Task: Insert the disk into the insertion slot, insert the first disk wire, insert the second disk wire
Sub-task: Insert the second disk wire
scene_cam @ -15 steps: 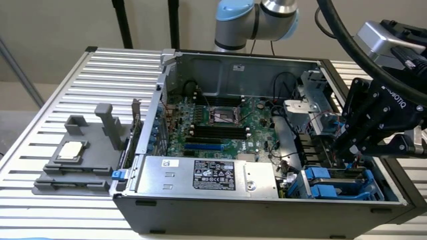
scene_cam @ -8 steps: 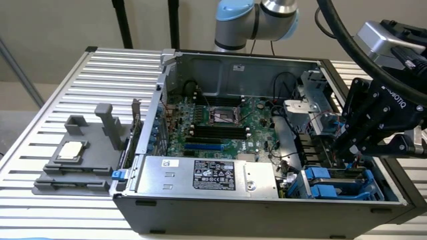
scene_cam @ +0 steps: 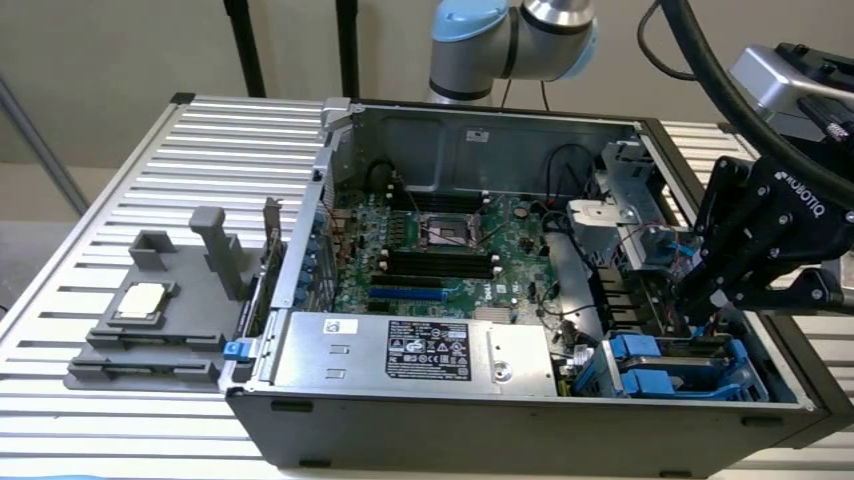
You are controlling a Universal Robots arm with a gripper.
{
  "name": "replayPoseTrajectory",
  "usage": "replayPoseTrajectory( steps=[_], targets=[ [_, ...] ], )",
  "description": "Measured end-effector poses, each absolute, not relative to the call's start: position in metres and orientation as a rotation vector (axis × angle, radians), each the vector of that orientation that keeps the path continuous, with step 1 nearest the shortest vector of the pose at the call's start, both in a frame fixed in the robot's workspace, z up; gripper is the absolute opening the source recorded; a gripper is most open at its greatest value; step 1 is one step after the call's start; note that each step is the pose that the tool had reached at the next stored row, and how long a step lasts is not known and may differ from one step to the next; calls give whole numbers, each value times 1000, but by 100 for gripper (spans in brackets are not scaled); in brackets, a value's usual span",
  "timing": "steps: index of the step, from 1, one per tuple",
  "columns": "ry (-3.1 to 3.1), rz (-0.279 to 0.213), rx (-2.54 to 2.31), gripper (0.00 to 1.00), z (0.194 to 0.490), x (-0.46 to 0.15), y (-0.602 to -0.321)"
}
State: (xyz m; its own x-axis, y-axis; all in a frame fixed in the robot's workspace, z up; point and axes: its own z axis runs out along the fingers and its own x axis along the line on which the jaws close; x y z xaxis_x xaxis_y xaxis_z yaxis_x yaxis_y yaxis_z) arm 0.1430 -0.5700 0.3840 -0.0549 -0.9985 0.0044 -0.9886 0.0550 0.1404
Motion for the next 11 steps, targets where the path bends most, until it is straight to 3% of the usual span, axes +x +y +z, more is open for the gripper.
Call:
replayPoseTrajectory(
  steps=[11],
  targets=[
    [-2186, -119, 2065, 25, 373, 148, -560]
  ],
)
